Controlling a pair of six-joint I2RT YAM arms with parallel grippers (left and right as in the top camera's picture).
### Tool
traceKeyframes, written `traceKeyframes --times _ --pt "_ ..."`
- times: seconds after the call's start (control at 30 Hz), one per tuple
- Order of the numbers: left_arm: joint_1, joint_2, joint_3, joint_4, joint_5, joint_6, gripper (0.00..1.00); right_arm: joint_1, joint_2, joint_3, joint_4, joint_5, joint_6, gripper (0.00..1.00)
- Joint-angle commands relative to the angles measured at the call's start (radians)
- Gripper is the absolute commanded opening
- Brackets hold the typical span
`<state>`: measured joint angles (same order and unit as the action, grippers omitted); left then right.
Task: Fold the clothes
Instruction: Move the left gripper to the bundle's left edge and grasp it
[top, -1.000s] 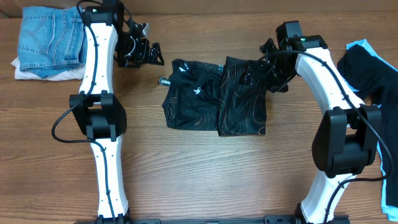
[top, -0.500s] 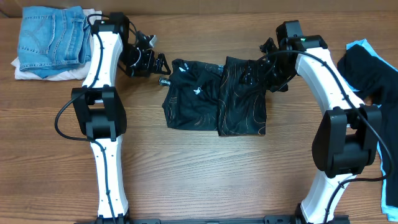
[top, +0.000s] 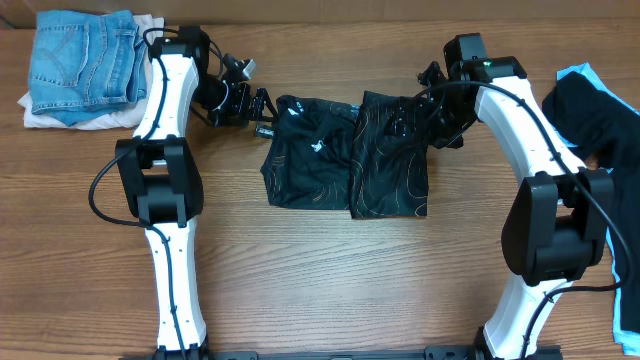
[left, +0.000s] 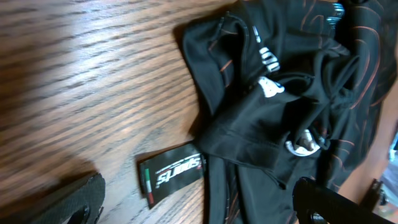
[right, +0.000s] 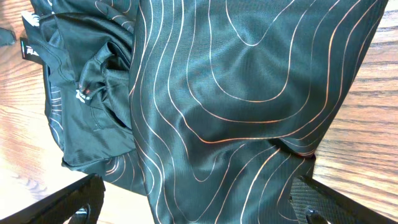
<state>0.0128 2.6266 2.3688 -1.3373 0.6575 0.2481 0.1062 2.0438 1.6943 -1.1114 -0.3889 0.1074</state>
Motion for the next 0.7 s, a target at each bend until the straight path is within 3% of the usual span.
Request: traceKeyframes --times 0.0,0.67 --pt "-0.014 0.023 -0.069 0.004 0.009 0.029 1.00 0.003 -0.027 0.008 0.003 -0.004 0.002 1.00" --pt "-0.116 0.023 -0.259 0.058 0.041 -0.017 1.00 0.003 -0.027 0.008 0.001 -0.004 0.002 1.00"
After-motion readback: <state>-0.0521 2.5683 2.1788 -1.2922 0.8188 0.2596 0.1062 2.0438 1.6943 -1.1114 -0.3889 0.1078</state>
